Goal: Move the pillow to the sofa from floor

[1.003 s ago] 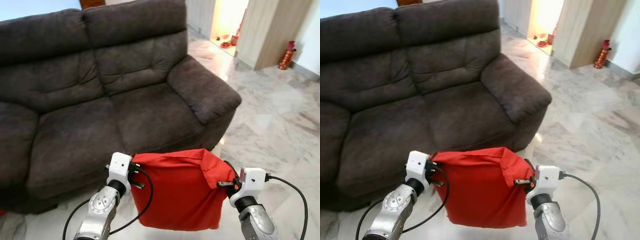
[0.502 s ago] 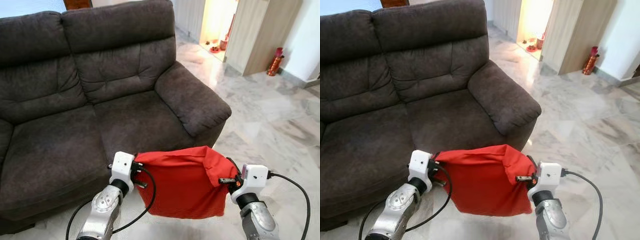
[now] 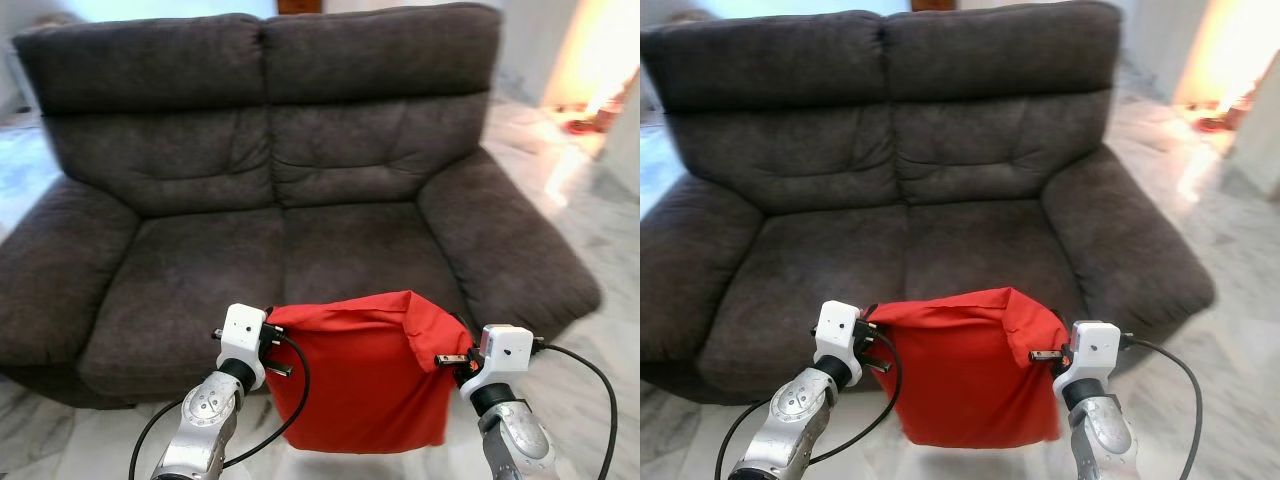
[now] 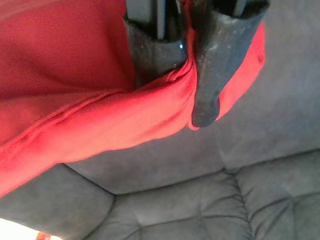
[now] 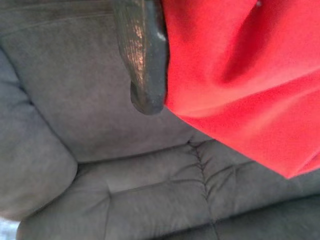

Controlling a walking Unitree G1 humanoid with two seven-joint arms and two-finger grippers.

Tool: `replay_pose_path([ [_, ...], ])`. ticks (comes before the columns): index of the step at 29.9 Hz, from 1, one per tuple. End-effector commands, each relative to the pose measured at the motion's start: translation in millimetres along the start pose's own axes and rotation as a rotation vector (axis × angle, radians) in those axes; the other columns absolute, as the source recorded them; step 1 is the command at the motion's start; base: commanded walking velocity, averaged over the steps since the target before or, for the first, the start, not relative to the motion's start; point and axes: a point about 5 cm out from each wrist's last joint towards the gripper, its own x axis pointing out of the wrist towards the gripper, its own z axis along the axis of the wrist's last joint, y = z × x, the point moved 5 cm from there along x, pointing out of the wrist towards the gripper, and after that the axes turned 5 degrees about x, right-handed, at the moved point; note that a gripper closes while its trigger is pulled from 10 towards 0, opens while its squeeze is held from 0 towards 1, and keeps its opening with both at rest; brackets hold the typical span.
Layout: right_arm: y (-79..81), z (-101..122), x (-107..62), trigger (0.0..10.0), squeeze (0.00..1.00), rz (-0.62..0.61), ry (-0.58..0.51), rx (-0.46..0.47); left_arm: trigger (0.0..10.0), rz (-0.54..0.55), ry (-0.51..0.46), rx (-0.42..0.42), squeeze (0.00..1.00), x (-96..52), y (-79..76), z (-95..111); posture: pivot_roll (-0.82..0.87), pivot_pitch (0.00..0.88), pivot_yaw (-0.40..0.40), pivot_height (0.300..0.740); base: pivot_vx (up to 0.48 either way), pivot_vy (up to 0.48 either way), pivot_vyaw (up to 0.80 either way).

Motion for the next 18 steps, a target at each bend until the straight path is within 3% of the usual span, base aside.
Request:
replay_pose_path([
  [1,-11.3,25.2,1.7,10.0,0.00,-0.038,-0.095,-0.001,10.0,0.012,-0.065,0.004,0.00,3.2,6.7,17.2,0.00,0.104,0.045,0.740,0.000,0.000,0.00],
  [8,-7.5,26.6,3.0,10.0,0.00,-0.023,-0.105,0.014,10.0,0.013,-0.066,0.026,0.00,2.3,7.2,17.4,0.00,0.102,0.044,0.740,0.000,0.000,0.00],
  [15,-3.2,26.6,3.6,10.0,0.00,0.000,-0.103,-0.012,10.0,0.024,-0.077,0.034,0.00,2.2,8.9,19.2,0.00,0.101,0.044,0.740,0.000,-0.406,0.00],
  [18,-3.0,27.1,3.5,10.0,0.00,0.001,-0.106,-0.016,10.0,0.024,-0.077,0.031,0.00,2.2,9.0,19.3,0.00,0.100,0.044,0.740,0.000,-0.461,0.46],
])
